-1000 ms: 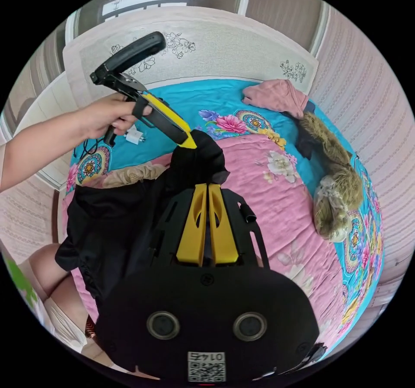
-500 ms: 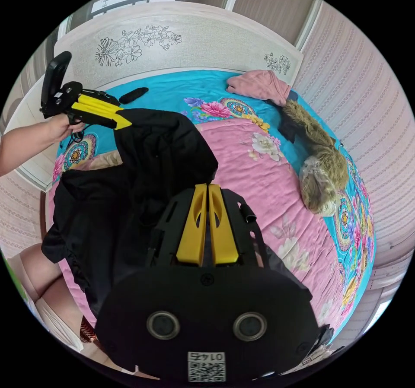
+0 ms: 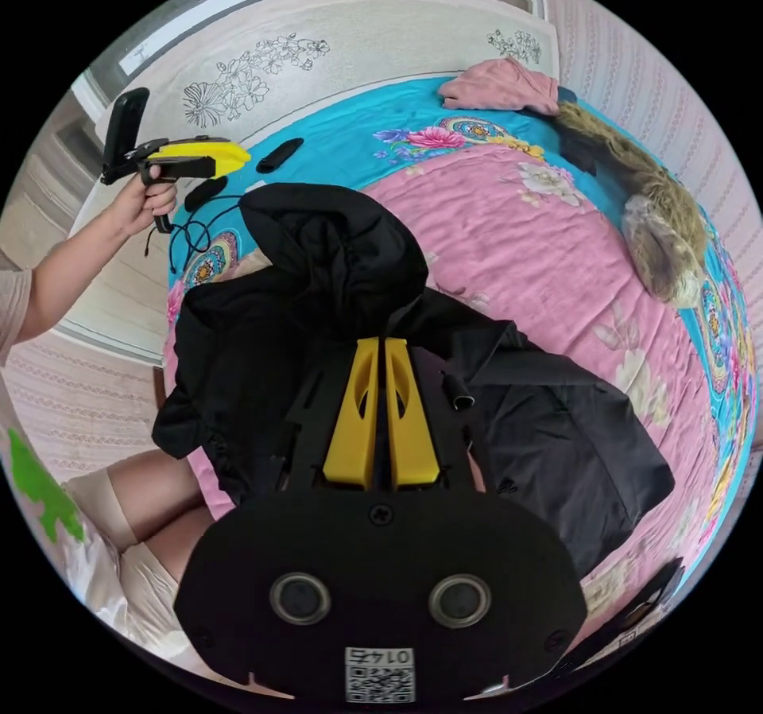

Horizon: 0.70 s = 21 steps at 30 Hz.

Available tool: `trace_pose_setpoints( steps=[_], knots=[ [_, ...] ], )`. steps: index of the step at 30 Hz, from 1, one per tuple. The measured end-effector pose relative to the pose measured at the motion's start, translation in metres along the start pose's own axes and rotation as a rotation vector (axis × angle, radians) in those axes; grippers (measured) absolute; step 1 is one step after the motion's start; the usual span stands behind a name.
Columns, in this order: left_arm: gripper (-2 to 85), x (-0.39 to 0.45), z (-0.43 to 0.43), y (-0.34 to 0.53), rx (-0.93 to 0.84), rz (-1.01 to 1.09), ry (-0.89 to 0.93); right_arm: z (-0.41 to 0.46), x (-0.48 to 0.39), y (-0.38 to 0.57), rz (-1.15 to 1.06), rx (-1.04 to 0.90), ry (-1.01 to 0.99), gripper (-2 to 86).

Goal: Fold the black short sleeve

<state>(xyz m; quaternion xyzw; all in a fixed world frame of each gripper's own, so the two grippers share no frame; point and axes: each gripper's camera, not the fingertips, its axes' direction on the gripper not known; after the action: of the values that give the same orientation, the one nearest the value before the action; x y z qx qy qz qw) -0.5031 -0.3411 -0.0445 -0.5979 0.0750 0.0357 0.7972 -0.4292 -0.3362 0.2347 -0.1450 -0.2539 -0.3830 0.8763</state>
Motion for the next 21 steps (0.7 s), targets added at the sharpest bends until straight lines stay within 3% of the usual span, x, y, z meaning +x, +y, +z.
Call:
trace_pose_setpoints(
  steps=[3, 7, 9, 13, 15, 18, 21],
  knots=[
    [7.2, -0.008, 0.021, -0.042, -0.050, 0.019, 0.164, -0.013, 0.012, 0.005, 0.031, -0.003, -0.012, -0.7],
    [12.8, -0.007, 0.085, -0.087, -0.275, 0.040, 0.290, -0.027, 0.020, 0.010, 0.033, -0.021, 0.000, -0.8],
    [12.0, -0.001, 0.099, -0.098, -0.333, 0.061, 0.257, -0.037, 0.025, 0.013, 0.027, -0.032, -0.001, -0.8],
    [0.1, 0.013, 0.115, -0.107, -0.439, 0.128, 0.273, -0.051, 0.036, 0.017, 0.018, -0.044, 0.008, -0.9],
    [-0.5, 0.027, 0.092, -0.108, -0.346, 0.174, 0.146, -0.065, 0.046, 0.019, 0.031, -0.033, 0.083, -0.9],
    [-0.9, 0.078, 0.043, -0.089, -0.157, 0.437, 0.096, -0.090, 0.061, 0.029, 0.076, 0.035, 0.150, -0.8],
    [-0.9, 0.120, 0.065, -0.042, -0.380, 0.632, -0.066, -0.087, 0.079, 0.042, 0.113, -0.056, 0.000, -0.4]
  ],
)
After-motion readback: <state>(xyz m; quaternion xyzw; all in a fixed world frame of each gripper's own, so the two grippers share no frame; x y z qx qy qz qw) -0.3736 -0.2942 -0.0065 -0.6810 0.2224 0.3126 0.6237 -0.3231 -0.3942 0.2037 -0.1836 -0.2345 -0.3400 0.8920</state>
